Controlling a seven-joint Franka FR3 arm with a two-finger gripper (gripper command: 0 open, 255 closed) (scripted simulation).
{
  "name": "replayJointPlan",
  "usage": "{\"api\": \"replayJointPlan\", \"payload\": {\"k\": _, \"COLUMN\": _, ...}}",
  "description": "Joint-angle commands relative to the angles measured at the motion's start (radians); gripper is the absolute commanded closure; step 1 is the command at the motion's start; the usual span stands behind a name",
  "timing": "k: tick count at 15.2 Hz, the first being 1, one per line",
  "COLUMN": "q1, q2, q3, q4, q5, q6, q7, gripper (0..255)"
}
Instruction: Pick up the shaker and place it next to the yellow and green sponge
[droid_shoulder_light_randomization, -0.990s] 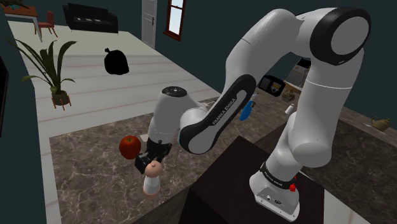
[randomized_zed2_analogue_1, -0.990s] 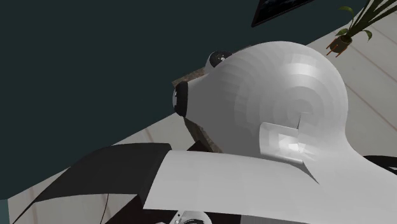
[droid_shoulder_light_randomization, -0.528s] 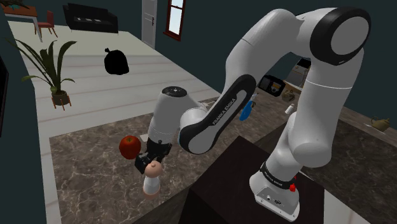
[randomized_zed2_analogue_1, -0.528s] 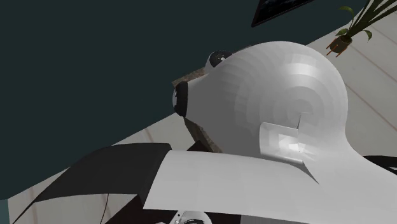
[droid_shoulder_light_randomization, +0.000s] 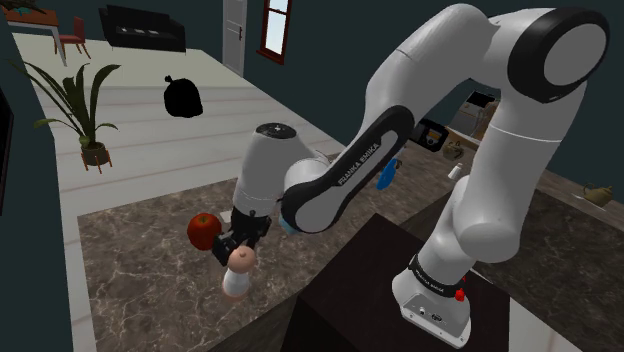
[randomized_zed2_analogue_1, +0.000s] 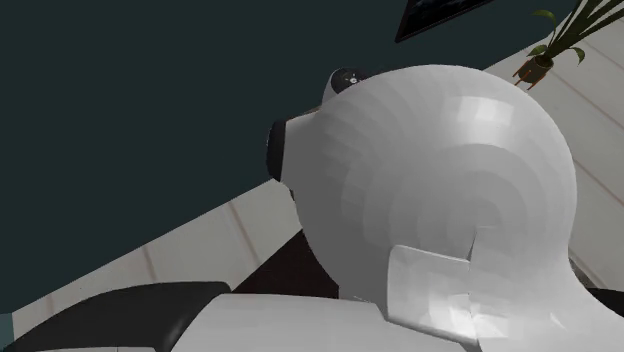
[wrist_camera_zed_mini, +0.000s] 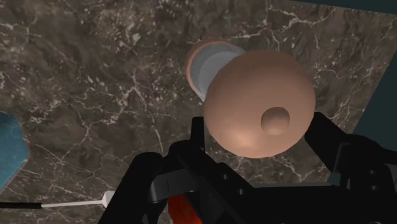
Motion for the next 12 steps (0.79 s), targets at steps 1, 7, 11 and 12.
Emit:
{"api": "replayJointPlan", "payload": {"k": 1, "q1": -0.007, "q2": -0.028, "q3": 0.012, "q4": 0.001, "q5": 0.028, "q6": -0.027, "q7": -0.018, "gripper": 255}}
{"api": "replayJointPlan", "payload": {"k": 7, "q1": -0.017, "q2": -0.108, "q3": 0.031, "q4": 0.013, "q5": 0.103, "q6": -0.11, "q7": -0.069, "gripper": 255}}
{"api": "replayJointPlan", "payload": {"k": 11, "q1": -0.018, "q2": -0.158, "q3": 0.033, "q4": 0.026, "q5": 0.142, "q6": -0.168, "q7": -0.094, "gripper": 255}}
{"api": "replayJointPlan", "payload": {"k": 12, "q1": -0.018, "q2": -0.17, "q3": 0.033, "q4": 0.03, "q5": 0.15, "q6": -0.182, "q7": -0.1, "gripper": 255}}
